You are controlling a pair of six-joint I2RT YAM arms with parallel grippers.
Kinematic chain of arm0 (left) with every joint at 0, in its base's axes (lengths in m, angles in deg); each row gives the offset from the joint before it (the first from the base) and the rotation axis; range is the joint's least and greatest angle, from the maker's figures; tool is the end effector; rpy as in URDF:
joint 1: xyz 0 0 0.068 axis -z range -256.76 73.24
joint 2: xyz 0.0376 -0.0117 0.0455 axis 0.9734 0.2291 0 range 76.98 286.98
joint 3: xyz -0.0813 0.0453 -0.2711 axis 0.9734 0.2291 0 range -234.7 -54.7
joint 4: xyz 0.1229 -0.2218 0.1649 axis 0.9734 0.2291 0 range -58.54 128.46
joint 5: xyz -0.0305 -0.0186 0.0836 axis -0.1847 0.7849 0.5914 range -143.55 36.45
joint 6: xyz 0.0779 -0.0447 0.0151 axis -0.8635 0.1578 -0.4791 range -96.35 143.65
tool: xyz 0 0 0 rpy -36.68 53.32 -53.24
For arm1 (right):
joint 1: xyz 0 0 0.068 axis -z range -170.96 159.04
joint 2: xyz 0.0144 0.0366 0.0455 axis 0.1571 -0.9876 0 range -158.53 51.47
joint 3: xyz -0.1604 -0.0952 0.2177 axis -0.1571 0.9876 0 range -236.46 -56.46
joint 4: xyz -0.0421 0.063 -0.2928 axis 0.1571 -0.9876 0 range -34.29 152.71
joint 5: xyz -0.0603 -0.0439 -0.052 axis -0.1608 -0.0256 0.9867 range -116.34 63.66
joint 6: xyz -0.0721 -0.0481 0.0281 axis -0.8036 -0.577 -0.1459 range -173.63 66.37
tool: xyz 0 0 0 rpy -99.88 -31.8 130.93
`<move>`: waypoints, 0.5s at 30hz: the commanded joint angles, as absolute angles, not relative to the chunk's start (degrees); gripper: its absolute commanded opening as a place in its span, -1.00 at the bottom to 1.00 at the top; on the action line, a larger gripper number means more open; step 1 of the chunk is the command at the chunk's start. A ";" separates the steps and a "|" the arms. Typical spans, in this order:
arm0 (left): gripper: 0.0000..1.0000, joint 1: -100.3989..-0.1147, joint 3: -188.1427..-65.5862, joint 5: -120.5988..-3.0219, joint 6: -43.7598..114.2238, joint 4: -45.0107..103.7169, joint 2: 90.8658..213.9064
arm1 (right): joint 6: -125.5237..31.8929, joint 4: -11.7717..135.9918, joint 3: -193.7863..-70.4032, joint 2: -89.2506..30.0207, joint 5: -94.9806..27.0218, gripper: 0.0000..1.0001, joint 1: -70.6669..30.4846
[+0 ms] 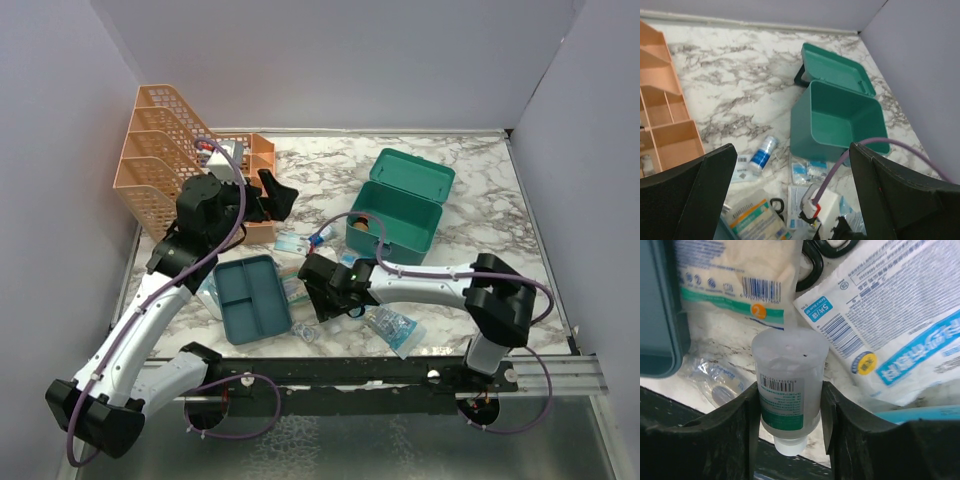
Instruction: Organize the medicine kit
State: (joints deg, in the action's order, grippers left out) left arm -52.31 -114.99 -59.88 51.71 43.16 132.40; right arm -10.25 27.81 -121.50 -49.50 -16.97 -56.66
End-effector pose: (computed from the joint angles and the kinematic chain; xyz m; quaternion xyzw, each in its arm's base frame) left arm 0.2678 -0.1316 0.4084 0.0131 0.7476 -0.3302 0.5761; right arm 0.1735 0.3521 0.1201 -0.1769 0.9668 0.0885 0.1619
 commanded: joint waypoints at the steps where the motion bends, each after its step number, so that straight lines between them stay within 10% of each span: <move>1: 0.98 -52.80 -111.46 -61.13 54.05 46.79 130.54 | -24.77 35.58 -118.93 -40.55 -12.39 -0.17 -57.01; 15: 0.98 -54.67 -104.11 -88.29 61.39 45.75 130.55 | -52.58 51.47 -112.62 -20.48 -9.27 -0.17 -56.75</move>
